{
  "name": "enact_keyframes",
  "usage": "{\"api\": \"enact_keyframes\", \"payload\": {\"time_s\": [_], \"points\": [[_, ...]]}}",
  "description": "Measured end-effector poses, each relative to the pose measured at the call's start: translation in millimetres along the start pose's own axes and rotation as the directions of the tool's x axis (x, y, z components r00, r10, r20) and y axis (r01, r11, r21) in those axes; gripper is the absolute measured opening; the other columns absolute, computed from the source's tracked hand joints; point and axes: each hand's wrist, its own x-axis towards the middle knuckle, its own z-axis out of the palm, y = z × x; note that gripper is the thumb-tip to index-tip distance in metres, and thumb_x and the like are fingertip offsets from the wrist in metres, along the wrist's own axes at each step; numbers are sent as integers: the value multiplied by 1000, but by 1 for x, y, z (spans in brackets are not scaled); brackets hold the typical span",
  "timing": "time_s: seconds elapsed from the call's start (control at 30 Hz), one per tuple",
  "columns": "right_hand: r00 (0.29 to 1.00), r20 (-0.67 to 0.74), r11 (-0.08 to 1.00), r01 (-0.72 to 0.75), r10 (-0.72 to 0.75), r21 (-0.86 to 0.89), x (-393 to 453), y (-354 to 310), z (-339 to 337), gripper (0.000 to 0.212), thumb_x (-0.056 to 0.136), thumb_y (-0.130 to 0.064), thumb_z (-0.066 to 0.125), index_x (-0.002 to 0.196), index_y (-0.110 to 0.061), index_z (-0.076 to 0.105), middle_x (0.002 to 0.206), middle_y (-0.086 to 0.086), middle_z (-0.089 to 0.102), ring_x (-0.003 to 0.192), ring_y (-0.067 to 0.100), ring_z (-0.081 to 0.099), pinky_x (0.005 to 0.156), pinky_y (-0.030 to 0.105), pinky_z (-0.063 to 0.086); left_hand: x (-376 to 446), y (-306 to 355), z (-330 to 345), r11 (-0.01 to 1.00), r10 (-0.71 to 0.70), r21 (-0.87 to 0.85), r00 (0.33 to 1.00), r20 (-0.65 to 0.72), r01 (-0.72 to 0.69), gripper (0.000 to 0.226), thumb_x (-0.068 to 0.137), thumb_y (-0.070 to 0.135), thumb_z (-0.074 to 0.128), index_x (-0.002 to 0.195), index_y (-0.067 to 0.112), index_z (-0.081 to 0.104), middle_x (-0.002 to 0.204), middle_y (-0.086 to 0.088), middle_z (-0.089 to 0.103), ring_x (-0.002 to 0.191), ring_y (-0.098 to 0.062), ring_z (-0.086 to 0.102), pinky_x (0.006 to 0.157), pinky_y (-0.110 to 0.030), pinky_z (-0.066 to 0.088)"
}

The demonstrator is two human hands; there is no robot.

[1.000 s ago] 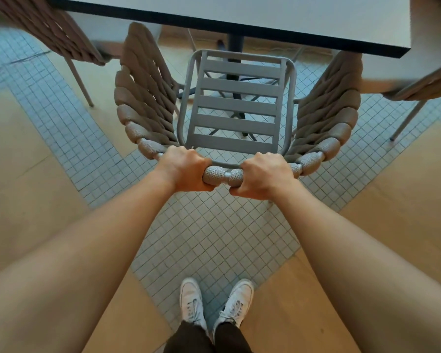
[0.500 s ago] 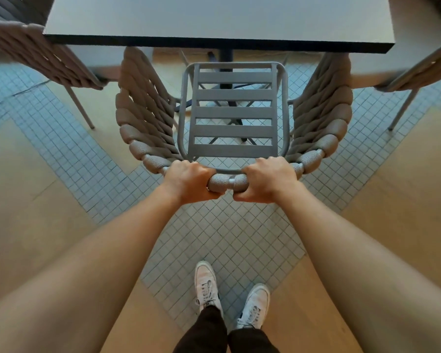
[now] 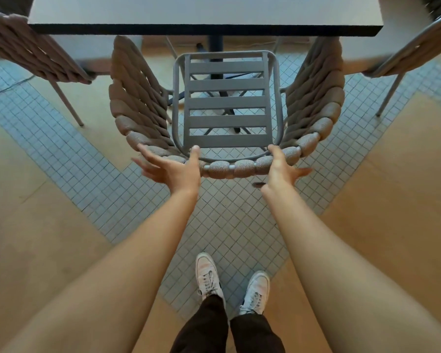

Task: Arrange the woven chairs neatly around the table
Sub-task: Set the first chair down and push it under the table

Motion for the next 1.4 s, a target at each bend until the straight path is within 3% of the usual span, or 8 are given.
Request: {"api": "enact_keyframes", "payload": {"time_s": [0.07,0.17,0.8,0.97,1.07,1.17,1.3,1.4], "points": [[992,107,980,-88,70,176,-1,0,7,89,77,-22,81,152,-35,36,140,10,55,115,36,62,86,64,57,10,6,2,918,-276,-286,961,33,273,125,75,20,85,159,35,-7,169,-13,6,147,-41,32,114,-58,37],[994,106,967,-59,34,247,-4,-1,13,56,80,-5,70,130,-26,57,124,9,67,103,32,68,82,64,58,18,6,1,798,-346,-485,931,119,358,106,74,-2,75,155,28,13,145,-18,50,113,-33,66,90,-56,58],[984,149,969,-131,101,211,-12,5,16,58,84,0,65,137,-19,51,122,13,66,102,32,69,77,61,60,21,8,-13,802,-339,-490,936,97,342,110,77,-10,67,154,39,8,137,-8,47,107,-25,63,80,-56,61],[976,215,990,-5,35,-137,-5,6,-9,50,84,-31,78,127,-17,56,116,7,70,100,23,68,80,41,59,21,-1,-37,890,-282,-297,928,243,347,109,81,21,80,156,39,4,141,-6,48,111,-22,63,89,-49,60],[959,282,836,123,38,-534,-4,-6,-32,79,81,-67,68,138,-15,55,111,-1,64,95,19,57,81,36,48,19,-7,-58,956,-263,-40,911,316,290,100,83,53,74,158,31,13,151,-3,46,131,-24,52,107,-51,47],[927,365,561,348,-86,-751,-11,-18,-52,99,75,-83,58,147,-15,50,140,10,58,121,32,54,91,43,40,11,-10,-75,969,-241,158,855,459,188,86,86,70,59,153,22,34,146,-2,52,131,-24,51,109,-53,44],[840,526,170,543,-134,-822,-32,-36,-83,116,69,-91,57,158,-22,33,157,11,44,142,33,42,107,52,40,-19,4,-82,940,-334,294,649,684,175,80,88,77,49,148,24,46,139,-1,58,119,-19,57,93,-44,51],[814,558,-75,554,-164,-829,-45,-51,-107,120,67,-97,48,160,-25,27,162,7,37,146,31,38,109,56,37,-46,14,-80,892,-311,433,515,799,-133,87,84,82,46,148,23,47,136,2,58,120,-18,55,89,-39,48]]}}
